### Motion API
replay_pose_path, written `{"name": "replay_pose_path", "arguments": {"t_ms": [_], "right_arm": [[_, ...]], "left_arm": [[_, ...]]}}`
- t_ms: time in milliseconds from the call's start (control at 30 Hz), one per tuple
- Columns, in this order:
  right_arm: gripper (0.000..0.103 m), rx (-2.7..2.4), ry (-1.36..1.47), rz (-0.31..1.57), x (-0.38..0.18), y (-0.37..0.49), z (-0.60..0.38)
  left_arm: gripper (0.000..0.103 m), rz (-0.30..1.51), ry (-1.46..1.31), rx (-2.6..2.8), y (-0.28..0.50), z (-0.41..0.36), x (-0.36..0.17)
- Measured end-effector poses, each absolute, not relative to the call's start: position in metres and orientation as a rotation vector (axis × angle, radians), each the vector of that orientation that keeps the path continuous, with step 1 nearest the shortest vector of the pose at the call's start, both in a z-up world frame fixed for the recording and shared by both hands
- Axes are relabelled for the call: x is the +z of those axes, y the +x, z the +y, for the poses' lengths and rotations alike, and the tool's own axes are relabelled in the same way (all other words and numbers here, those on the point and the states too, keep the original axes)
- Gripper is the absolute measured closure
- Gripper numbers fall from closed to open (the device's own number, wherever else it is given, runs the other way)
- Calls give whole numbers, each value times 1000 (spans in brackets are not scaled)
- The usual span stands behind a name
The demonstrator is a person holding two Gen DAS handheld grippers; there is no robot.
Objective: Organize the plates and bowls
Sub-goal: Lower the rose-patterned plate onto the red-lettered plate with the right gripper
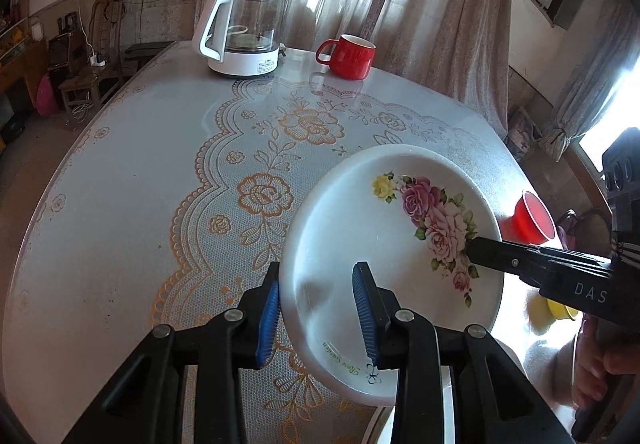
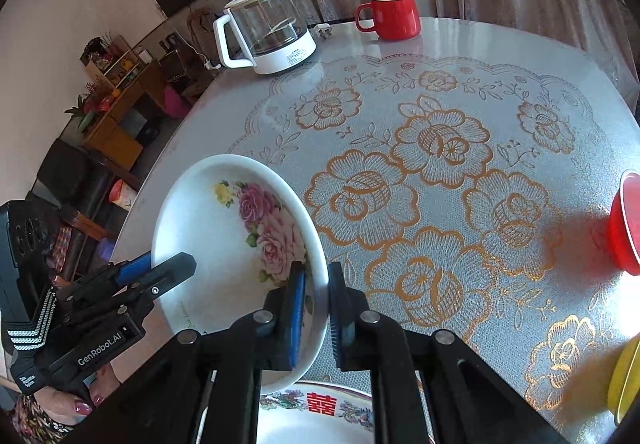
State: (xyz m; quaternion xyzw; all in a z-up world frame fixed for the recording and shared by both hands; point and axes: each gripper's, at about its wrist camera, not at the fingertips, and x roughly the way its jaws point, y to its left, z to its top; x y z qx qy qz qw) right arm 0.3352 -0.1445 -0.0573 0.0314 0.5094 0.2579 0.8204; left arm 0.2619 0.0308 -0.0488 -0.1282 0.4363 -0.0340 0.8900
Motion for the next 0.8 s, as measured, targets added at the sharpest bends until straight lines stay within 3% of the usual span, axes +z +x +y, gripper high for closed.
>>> {"name": "replay_pose_path", "arguments": {"t_ms": [800], "right_arm": [[93,425,211,1113,-60,231,-227]], "left_arm": [[68,985,-209,-264,190,-35,-61]]}}
